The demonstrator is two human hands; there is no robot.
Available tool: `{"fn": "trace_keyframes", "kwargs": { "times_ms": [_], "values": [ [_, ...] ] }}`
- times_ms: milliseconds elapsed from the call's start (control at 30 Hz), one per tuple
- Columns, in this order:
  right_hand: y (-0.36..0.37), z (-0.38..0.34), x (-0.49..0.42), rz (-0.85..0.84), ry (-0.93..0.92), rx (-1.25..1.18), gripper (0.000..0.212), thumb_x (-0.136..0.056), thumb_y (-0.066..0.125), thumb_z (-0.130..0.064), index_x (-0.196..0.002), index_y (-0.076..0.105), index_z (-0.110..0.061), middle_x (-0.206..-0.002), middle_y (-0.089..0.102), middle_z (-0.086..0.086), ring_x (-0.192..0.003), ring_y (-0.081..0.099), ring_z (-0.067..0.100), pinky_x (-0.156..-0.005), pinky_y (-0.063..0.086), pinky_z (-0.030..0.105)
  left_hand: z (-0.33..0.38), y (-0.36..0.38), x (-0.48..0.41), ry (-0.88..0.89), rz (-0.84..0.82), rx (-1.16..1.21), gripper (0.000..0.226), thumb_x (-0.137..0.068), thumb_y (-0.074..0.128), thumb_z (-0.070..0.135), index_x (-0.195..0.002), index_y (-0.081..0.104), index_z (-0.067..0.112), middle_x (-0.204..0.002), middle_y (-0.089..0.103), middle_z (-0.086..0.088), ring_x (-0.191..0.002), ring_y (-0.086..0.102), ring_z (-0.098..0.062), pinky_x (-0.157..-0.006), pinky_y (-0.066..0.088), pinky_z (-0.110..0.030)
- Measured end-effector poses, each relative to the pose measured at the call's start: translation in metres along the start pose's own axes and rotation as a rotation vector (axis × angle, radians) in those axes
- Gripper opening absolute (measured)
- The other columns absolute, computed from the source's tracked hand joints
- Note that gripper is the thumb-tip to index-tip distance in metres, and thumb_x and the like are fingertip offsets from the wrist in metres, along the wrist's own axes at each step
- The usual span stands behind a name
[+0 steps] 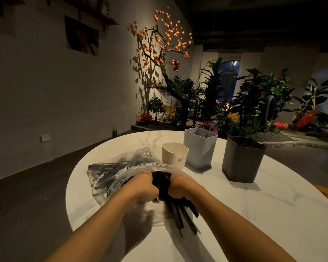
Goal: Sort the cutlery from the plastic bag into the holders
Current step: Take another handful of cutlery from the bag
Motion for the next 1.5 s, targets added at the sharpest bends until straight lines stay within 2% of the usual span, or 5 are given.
{"fn": "trace_keyframes", "kwargs": {
  "times_ms": [400, 767, 1233, 1333, 1500],
  "values": [
    [-0.024, 0.021, 0.030, -0.173, 0.034, -0.199, 0.030, -0.096, 0.063, -0.012, -0.125, 0.059, -0.009, -0.106, 0.063, 0.012, -0.101, 0.068, 0.028, -0.083, 0.058, 0.034, 0.019, 0.007, 0.014, 0.018, -0.140, -0.081, 0.016, -0.092, 0.054, 0.009, -0.091, 0.070, 0.005, -0.080, 0.073, -0.007, -0.052, 0.065, -0.008, -0.049, 0.049, -0.019],
    [-0.043, 0.063, 0.073, -0.292, 0.022, -0.372, 0.020, -0.097, 0.065, -0.016, -0.115, 0.056, -0.016, -0.093, 0.065, 0.006, -0.078, 0.067, 0.016, -0.079, 0.059, 0.029, 0.034, 0.025, 0.042, -0.022, -0.292, -0.132, 0.012, -0.097, 0.059, 0.013, -0.091, 0.067, 0.007, -0.076, 0.074, -0.003, -0.049, 0.057, -0.009, -0.041, 0.036, -0.017],
    [-0.061, 0.124, 0.140, -0.377, -0.080, -0.582, 0.036, -0.095, 0.069, -0.021, -0.126, 0.053, -0.018, -0.111, 0.067, 0.008, -0.089, 0.071, 0.017, -0.077, 0.059, 0.028, 0.074, 0.057, 0.075, -0.001, -0.520, 0.208, 0.070, -0.083, 0.072, 0.060, -0.120, 0.068, 0.001, -0.089, 0.076, -0.005, -0.073, 0.065, -0.012, -0.065, 0.051, -0.019],
    [-0.069, 0.133, 0.153, -0.353, -0.142, -0.668, 0.034, -0.095, 0.069, -0.023, -0.125, 0.053, -0.016, -0.110, 0.066, 0.010, -0.089, 0.069, 0.017, -0.075, 0.058, 0.029, 0.087, 0.058, 0.084, 0.044, -0.592, 0.278, 0.087, -0.074, 0.069, 0.066, -0.133, 0.058, 0.002, -0.101, 0.078, -0.005, -0.083, 0.070, -0.015, -0.084, 0.055, -0.028],
    [-0.082, 0.138, 0.169, -0.243, -0.323, -0.719, 0.026, -0.100, 0.060, -0.026, -0.121, 0.053, -0.014, -0.106, 0.061, 0.011, -0.089, 0.063, 0.019, -0.079, 0.056, 0.030, 0.120, 0.055, 0.098, 0.210, -0.618, 0.612, 0.061, -0.079, 0.074, 0.050, -0.126, 0.063, 0.014, -0.127, 0.069, -0.016, -0.109, 0.072, -0.030, -0.093, 0.057, -0.033]
  ]
}}
Point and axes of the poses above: each hand's wrist, its own x-axis away from the middle knuckle, its own y-axis out of the palm, z = x × y, the point moved 2 cm from there along -x, towards the middle knuckle
